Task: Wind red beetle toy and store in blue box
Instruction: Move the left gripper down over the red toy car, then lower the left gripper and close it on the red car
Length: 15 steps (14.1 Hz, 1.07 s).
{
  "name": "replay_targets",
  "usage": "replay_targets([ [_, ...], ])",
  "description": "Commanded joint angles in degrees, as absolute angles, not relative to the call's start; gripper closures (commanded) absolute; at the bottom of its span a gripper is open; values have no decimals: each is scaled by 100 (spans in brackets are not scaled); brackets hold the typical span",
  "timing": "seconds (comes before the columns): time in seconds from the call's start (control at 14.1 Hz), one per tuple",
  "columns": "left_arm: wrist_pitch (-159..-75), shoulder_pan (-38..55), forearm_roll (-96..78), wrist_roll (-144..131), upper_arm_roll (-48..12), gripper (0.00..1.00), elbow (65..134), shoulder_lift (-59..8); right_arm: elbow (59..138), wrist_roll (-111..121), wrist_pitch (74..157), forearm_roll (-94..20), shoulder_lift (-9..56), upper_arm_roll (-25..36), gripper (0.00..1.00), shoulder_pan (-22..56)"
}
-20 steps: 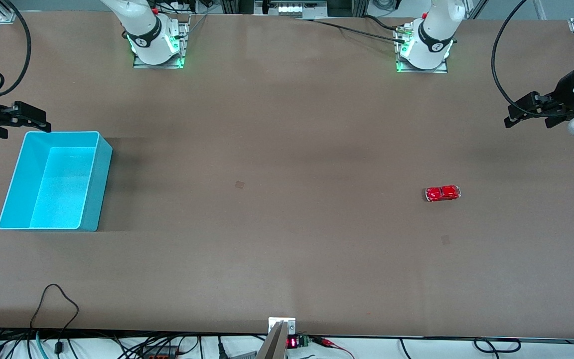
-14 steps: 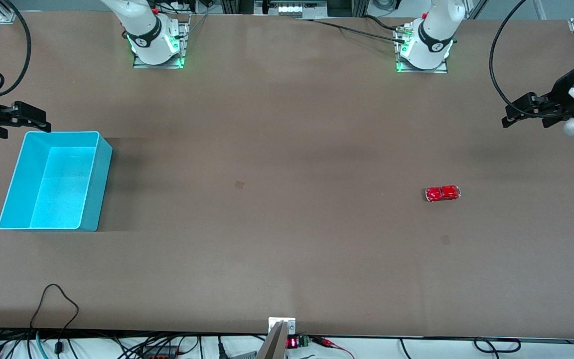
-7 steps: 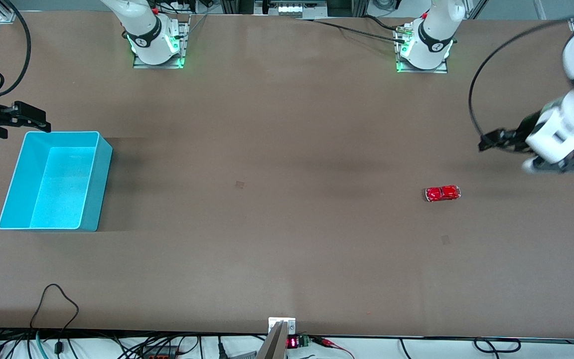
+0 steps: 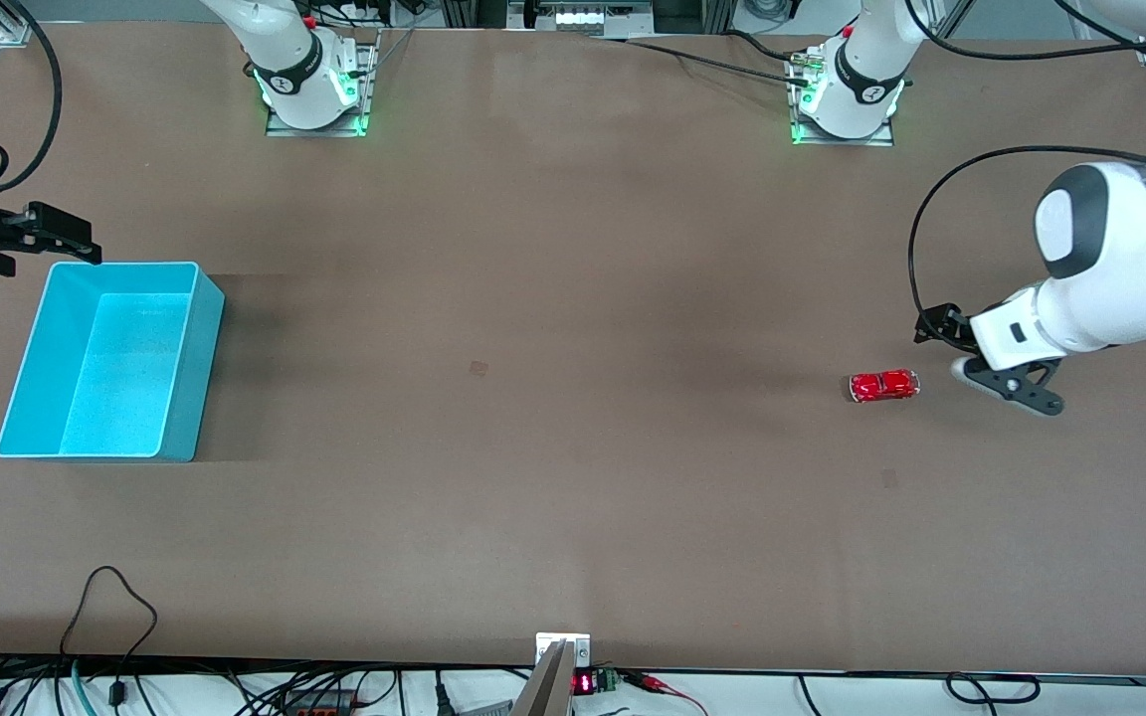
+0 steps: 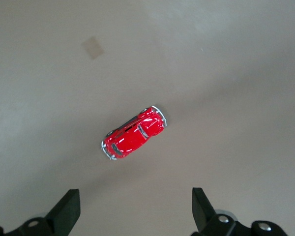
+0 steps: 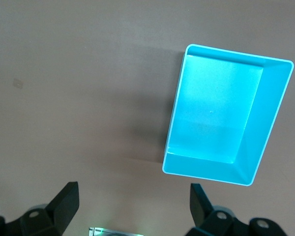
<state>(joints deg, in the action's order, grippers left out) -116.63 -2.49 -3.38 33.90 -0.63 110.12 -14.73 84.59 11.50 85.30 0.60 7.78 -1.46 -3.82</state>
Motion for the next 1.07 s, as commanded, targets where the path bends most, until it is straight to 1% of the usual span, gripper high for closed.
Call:
replay_targets([
  [0.0,-12144,-290,-27,4881,-114,0,11416,-1441,8481,1116,8490,70,721,-167,0,-396],
  [0.21,-12865,-299,26,6753,-114,0,11864,-1608,8481,1107,8482,70,721,-167,0,-387],
  [0.5,-13305,-299,140,8381,-114,0,11936,-1968,8481,1107,8464,88,721,-158,0,-404],
  [0.71,-13806,-351,229,8780,-123,0,12032,-2170,8481,1099,8481,79,729,-141,0,-422],
  [0.99,-14421,-457,211,8780,-290,0,12190,-2311,8473,1107,8473,79,729,-132,0,-439],
])
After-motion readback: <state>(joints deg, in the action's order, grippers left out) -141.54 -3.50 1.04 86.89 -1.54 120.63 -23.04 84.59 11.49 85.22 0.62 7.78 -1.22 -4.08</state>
